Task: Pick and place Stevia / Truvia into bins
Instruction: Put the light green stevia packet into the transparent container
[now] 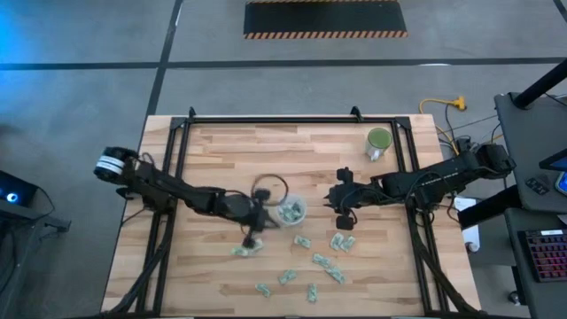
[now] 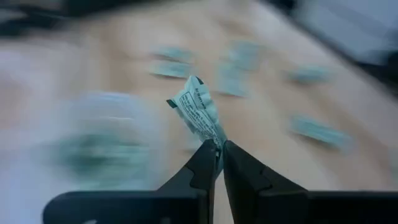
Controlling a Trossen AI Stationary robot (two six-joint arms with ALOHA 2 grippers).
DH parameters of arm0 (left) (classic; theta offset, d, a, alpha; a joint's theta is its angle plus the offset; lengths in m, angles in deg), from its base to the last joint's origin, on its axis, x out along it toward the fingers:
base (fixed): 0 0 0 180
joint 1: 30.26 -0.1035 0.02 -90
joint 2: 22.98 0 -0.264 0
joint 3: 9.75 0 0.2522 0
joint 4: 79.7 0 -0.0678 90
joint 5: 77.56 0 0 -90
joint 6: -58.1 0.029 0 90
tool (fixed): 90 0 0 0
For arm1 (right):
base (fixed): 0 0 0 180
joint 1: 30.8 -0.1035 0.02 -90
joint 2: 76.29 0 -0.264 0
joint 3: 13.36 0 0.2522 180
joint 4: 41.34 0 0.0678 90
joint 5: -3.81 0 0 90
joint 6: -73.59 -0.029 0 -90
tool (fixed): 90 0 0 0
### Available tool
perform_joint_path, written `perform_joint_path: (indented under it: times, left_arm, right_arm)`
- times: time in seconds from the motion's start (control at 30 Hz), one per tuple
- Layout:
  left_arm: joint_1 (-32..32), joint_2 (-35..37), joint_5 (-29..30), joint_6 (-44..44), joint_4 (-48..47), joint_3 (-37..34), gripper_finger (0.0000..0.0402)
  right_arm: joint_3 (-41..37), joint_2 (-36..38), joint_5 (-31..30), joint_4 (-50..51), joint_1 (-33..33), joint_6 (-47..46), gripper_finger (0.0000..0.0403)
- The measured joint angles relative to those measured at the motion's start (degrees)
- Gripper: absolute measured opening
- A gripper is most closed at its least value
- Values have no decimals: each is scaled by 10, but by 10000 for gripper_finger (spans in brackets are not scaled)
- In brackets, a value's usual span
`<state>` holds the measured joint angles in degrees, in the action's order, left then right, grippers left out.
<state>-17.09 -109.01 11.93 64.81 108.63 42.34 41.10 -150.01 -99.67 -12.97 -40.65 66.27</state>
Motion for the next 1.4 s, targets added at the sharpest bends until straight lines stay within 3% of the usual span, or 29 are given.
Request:
perform_joint_path:
  times: [0.1, 0.17, 0.5, 0.63, 0.7, 0.93, 1.07, 1.17, 1.4]
  left_arm:
    - [-1, 28, 141, 14, 1, 0, 10]
    - [-7, 35, 186, 33, 1, 1, 10]
    - [-42, -11, 156, 42, -3, 18, 11]
    - [-42, -29, 155, 51, -1, 34, 17]
    - [-42, -36, 151, 62, 0, 42, 33]
    - [-42, -32, 144, 73, -5, 44, 141]
    - [-42, -9, 145, 72, -37, 44, 191]
    - [-42, 19, 153, 58, -90, 42, 212]
    - [-41, 102, 162, -7, -200, 33, 219]
  right_arm:
    - [-4, 0, 0, 4, 0, -19, 91]
    - [-4, 0, 2, 4, 0, -24, 89]
    - [-4, 0, 10, 1, 0, -48, 79]
    - [-4, -3, 77, -3, 0, -63, 82]
    - [-4, -9, 118, -8, -1, -63, 86]
    - [-4, -78, 140, -88, -12, -69, 111]
    - [3, -130, 192, -125, -12, -69, 126]
    - [21, -165, 230, -129, -12, -62, 133]
    - [41, -219, 230, -148, -30, -89, 139]
